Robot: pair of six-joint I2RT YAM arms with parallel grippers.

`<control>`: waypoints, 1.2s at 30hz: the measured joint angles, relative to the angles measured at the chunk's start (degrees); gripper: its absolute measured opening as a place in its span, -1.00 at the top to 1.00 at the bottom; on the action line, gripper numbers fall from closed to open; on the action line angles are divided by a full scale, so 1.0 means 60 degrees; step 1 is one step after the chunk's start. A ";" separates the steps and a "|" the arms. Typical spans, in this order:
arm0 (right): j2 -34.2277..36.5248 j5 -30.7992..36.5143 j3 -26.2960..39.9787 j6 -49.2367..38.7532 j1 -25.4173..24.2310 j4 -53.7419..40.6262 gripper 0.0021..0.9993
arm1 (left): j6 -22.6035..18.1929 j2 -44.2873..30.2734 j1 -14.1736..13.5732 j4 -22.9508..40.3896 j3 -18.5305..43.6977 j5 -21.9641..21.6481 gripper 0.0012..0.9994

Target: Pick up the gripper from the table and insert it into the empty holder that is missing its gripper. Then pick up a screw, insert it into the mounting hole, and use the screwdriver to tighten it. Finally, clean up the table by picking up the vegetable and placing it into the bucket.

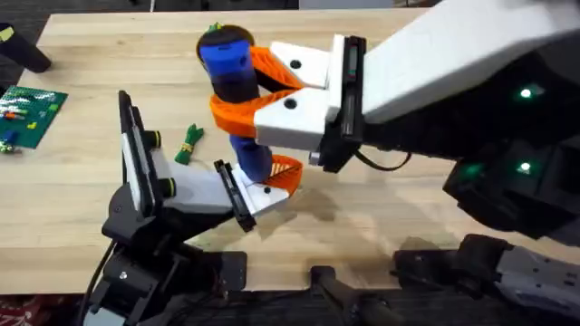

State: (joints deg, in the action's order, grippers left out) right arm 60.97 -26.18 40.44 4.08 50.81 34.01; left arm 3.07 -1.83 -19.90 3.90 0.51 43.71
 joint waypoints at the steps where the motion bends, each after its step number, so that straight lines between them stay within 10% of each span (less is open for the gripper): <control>1: 0.0001 -0.0004 -0.0003 0.0001 0.0000 0.0065 0.91 | -0.0004 0.0001 0.0000 -0.0004 0.0000 0.0002 0.98; 36: 0.0127 -0.0189 -0.0013 0.0646 -0.0499 0.0976 0.91 | -0.0007 0.0000 0.0000 -0.0007 0.0000 -0.0001 0.98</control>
State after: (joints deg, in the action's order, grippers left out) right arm 61.73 -27.31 40.37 7.95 47.81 39.86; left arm 3.03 -1.82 -19.90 3.86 0.51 43.70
